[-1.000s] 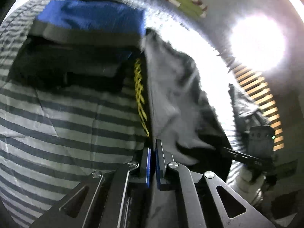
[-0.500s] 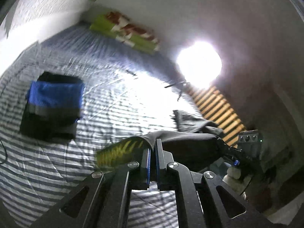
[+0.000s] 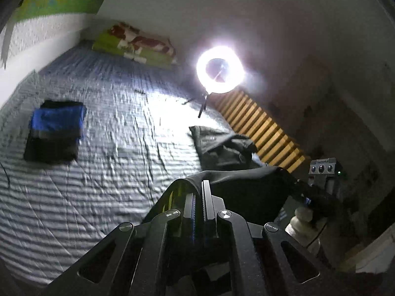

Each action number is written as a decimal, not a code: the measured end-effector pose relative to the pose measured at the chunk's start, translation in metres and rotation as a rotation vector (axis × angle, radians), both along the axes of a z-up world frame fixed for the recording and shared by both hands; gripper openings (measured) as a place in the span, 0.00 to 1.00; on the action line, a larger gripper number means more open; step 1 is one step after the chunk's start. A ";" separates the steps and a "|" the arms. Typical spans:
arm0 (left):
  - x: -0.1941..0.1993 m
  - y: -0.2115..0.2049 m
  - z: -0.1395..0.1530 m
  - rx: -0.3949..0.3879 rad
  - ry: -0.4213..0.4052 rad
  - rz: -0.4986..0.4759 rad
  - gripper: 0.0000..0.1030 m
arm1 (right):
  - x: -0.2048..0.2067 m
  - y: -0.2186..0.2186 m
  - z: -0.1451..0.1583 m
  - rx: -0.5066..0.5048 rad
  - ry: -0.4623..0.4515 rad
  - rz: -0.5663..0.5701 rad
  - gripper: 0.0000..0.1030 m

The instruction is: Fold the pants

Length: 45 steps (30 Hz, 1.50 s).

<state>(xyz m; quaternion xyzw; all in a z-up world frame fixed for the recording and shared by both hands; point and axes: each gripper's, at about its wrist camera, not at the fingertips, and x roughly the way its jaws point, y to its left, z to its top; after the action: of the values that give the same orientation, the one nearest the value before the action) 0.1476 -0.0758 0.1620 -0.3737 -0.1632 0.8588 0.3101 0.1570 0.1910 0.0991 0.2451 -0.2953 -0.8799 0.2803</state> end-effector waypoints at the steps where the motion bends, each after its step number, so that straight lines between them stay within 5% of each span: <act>1: -0.003 0.001 -0.010 0.000 -0.021 -0.006 0.03 | -0.005 0.001 -0.012 0.013 -0.025 -0.006 0.09; 15: -0.239 -0.010 -0.194 -0.018 -0.346 0.096 0.03 | -0.192 0.016 -0.175 0.005 -0.357 -0.097 0.09; 24: -0.319 -0.005 -0.286 -0.093 -0.512 0.130 0.05 | -0.258 0.013 -0.228 0.129 -0.522 -0.106 0.14; 27: -0.319 -0.010 -0.287 -0.105 -0.506 0.131 0.14 | -0.252 0.021 -0.223 0.119 -0.540 -0.106 0.22; 30: -0.309 -0.022 -0.271 -0.125 -0.461 0.170 0.53 | -0.234 0.030 -0.205 0.147 -0.492 -0.123 0.33; 31: -0.306 -0.027 -0.264 -0.116 -0.449 0.181 0.59 | -0.225 0.033 -0.197 0.156 -0.472 -0.131 0.36; 38: -0.221 -0.016 -0.219 -0.153 -0.378 0.105 0.58 | -0.164 0.030 -0.175 0.207 -0.439 -0.112 0.36; 45: -0.147 0.012 -0.246 -0.185 -0.477 0.011 0.58 | -0.123 0.005 -0.211 0.186 -0.552 -0.014 0.36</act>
<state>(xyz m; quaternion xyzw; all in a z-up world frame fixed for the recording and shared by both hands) 0.0009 -0.0640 -0.0843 -0.5916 -0.1543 0.7593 0.2226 0.0340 0.1963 -0.1119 0.4976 -0.2803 -0.8052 0.1597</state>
